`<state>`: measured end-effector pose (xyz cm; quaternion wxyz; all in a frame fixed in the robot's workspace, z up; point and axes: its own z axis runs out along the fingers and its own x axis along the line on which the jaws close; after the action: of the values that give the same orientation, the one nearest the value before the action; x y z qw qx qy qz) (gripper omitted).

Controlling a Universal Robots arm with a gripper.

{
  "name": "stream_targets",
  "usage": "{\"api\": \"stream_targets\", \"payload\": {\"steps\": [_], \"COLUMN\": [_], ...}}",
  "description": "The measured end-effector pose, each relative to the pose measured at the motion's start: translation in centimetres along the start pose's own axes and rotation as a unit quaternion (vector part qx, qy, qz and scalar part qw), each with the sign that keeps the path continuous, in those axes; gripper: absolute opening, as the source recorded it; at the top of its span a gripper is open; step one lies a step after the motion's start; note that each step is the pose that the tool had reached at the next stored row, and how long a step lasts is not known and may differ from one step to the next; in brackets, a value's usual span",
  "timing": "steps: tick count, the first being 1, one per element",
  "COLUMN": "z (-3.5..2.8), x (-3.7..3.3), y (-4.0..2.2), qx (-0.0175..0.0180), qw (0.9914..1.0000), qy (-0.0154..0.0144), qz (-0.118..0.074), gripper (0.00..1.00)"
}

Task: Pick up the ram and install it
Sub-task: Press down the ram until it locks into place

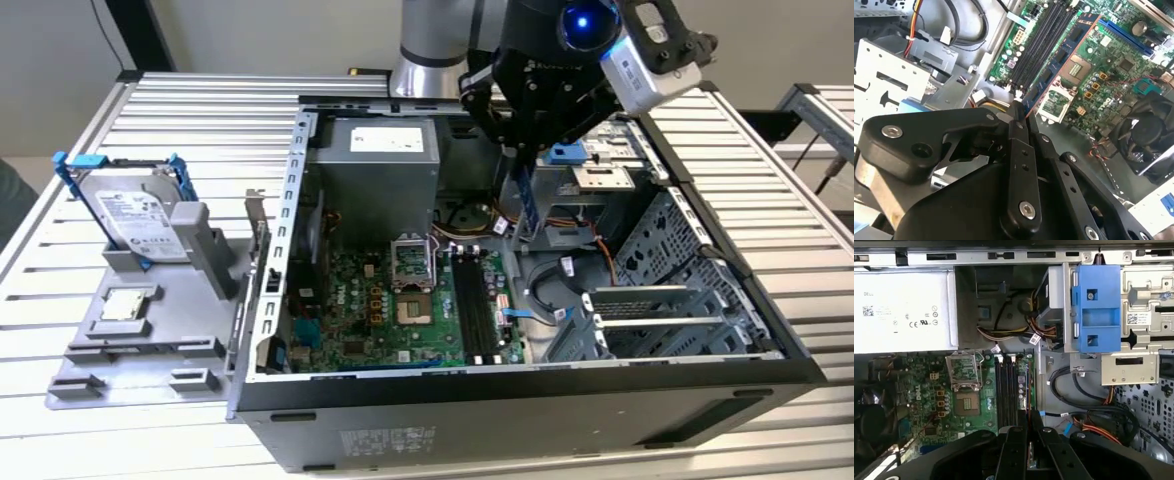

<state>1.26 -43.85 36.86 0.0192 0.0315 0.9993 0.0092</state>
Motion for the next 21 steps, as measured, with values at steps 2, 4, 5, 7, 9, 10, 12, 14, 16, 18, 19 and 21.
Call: {"api": "stream_targets", "payload": {"steps": [2,4,5,7,9,10,12,14,16,18,19,21], "z": [0.36,0.74,0.90,1.27,1.64,1.83,2.19,2.54,2.91,3.27,3.45,3.81], "x": [0.01,0.03,0.04,0.05,0.07,0.08,0.08,0.07,0.09,0.10,0.10,0.11], "y": [-0.01,-0.02,-0.02,-0.02,-0.06,-0.08,-0.11,-0.25,-0.40,-0.54,-0.61,-0.74], "qx": [-0.0001,0.0000,0.0000,0.0000,0.0000,0.0000,0.0000,0.0000,0.0001,0.0000,0.0000,0.0000], "qw": [1.00000,1.00000,1.00000,1.00000,1.00000,1.00000,1.00000,1.00000,1.00000,1.00000,1.00000,1.00000], "qy": [0.0000,0.0000,0.0000,0.0000,0.0000,0.0000,0.0000,0.0000,0.0000,0.0000,0.0000,0.0000], "qz": [0.000,0.000,0.000,0.000,0.000,0.000,0.000,0.000,0.000,0.000,0.000,0.000], "gripper": [0.00,0.00,0.00,0.00,0.00,0.00,0.00,0.00,0.00,0.00,0.00,0.00]}}
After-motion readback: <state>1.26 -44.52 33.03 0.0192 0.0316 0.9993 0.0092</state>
